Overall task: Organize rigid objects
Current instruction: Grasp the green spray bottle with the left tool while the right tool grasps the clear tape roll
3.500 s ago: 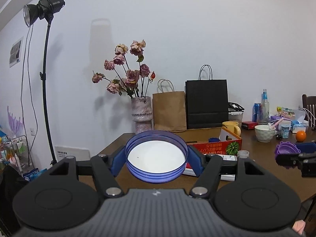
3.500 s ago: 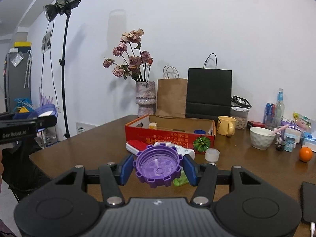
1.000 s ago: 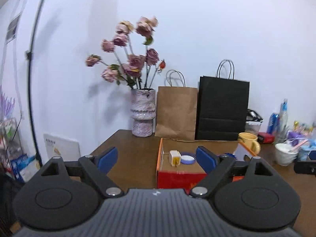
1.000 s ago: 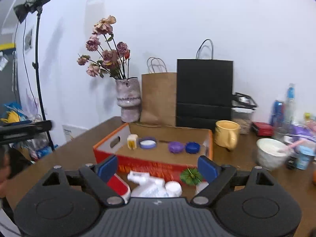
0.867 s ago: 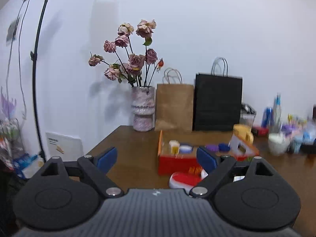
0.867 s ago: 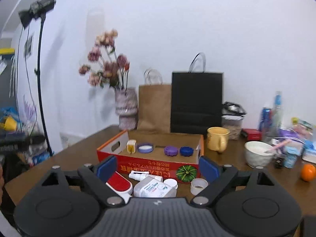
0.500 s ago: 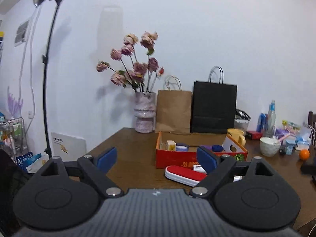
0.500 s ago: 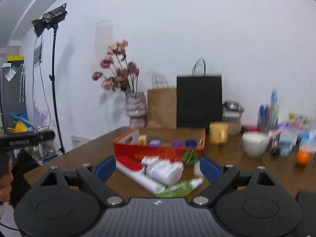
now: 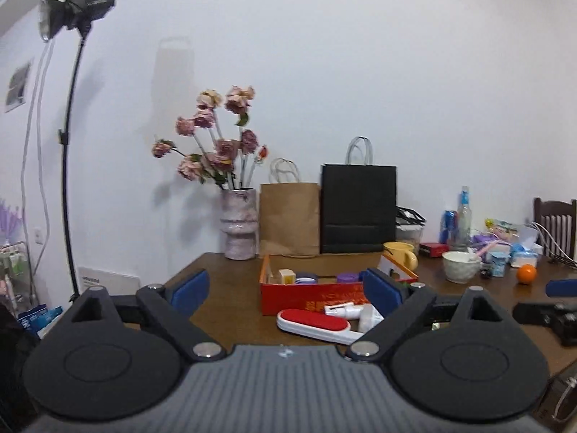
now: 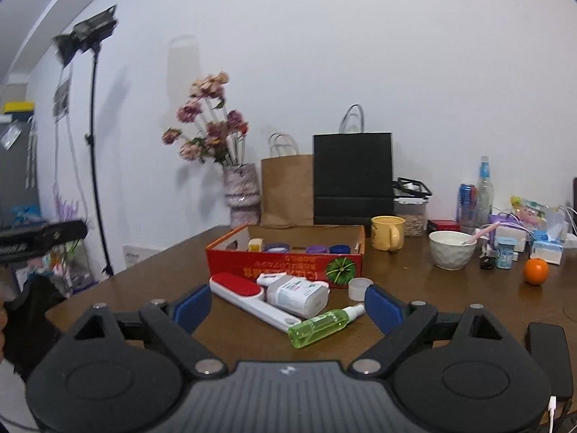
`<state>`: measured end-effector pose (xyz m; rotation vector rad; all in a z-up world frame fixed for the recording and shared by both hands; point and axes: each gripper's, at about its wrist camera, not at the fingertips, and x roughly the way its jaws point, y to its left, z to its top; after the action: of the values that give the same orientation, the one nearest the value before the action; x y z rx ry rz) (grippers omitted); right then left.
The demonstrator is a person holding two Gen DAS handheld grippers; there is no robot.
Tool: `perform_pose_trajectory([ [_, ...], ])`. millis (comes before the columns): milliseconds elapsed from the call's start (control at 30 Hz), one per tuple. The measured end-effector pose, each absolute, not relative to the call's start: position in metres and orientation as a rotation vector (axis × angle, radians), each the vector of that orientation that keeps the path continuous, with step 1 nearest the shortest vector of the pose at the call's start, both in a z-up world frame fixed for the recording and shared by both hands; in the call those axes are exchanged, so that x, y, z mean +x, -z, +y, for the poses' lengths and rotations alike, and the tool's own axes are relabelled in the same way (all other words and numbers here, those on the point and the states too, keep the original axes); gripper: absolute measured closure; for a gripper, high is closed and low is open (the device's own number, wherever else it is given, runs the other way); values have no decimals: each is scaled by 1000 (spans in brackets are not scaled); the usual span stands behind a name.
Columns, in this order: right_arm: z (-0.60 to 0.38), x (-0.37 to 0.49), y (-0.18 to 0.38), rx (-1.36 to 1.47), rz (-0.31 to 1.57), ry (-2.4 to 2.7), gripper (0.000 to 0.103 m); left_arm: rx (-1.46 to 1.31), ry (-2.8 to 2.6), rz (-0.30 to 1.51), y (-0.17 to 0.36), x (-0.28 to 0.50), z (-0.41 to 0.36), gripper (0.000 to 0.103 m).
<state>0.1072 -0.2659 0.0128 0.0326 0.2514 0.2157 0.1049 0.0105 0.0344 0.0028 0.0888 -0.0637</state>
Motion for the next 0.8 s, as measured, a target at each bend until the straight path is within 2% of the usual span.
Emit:
perform_pose_trajectory([
  [400, -271, 138, 3, 56, 313, -169, 13, -25, 93, 156, -24, 134, 8, 9],
  [533, -281, 162, 12, 73, 339, -153, 14, -5, 158, 214, -14, 163, -15, 9],
  [633, -296, 183, 16, 95, 349, -137, 19, 33, 273, 289, 1, 199, -49, 9],
  [733, -312, 205, 17, 109, 356, -123, 20, 72, 331, 336, 17, 232, -84, 16],
  [800, -324, 227, 21, 119, 374, -116, 20, 90, 372, 391, 27, 254, -110, 25],
])
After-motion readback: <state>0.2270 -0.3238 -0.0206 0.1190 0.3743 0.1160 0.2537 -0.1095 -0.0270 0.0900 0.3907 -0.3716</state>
